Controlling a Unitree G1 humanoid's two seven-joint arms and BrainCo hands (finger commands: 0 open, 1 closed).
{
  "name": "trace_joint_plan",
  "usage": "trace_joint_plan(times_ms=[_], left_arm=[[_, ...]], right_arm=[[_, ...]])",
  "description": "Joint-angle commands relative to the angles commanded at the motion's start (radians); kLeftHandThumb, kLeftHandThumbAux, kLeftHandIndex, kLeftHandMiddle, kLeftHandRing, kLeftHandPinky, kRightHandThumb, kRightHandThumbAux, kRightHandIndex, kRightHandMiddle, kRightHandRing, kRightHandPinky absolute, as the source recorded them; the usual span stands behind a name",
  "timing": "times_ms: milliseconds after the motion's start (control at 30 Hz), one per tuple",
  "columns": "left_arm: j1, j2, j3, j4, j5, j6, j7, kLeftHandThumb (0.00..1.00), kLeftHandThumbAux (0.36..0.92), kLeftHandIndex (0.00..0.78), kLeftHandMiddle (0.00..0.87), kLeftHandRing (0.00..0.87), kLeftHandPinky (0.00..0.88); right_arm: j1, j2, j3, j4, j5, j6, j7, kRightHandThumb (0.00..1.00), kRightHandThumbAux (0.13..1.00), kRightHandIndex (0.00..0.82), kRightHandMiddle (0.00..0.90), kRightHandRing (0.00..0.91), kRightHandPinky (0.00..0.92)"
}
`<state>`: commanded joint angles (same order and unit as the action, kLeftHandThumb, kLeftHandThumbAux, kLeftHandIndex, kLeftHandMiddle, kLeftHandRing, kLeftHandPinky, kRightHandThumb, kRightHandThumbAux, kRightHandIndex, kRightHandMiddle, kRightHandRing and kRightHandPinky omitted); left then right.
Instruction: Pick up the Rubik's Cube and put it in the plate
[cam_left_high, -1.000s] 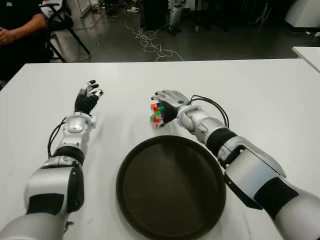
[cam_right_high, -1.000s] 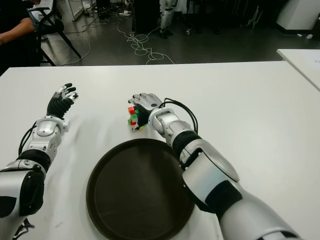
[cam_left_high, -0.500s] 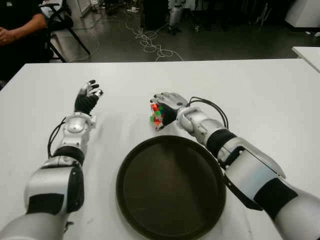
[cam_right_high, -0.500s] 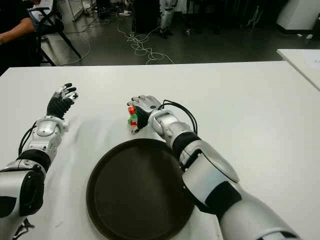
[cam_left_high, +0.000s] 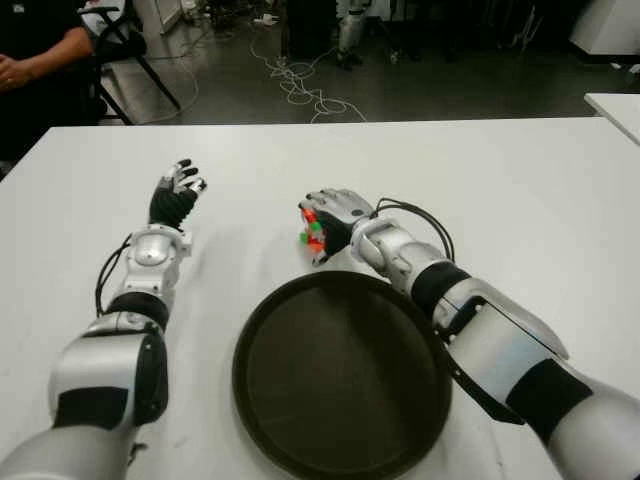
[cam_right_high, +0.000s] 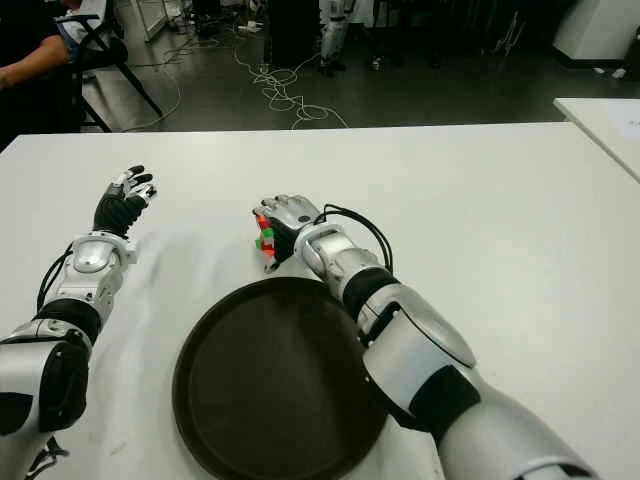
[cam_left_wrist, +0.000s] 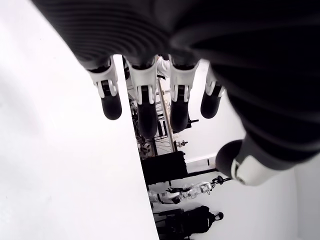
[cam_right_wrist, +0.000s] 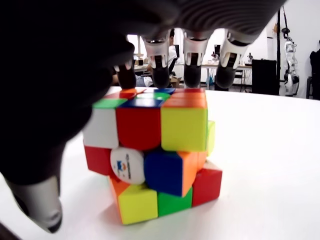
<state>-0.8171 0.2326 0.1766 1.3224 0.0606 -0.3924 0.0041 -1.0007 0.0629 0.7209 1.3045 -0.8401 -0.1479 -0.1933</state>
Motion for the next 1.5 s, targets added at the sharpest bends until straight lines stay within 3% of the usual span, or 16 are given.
trace_joint_plan(times_ms=[1500], left_arm=[[0.000,0.003,-0.002,0.001,0.000,0.002,-0.005,0.129,0.564,0.073,0.139,0.117,0.091]], right_arm=[[0.003,0.011,0.033,0.001,-0.004,0.013,-0.014,0.000,0.719,0.039,0.045,0.076,0.153]])
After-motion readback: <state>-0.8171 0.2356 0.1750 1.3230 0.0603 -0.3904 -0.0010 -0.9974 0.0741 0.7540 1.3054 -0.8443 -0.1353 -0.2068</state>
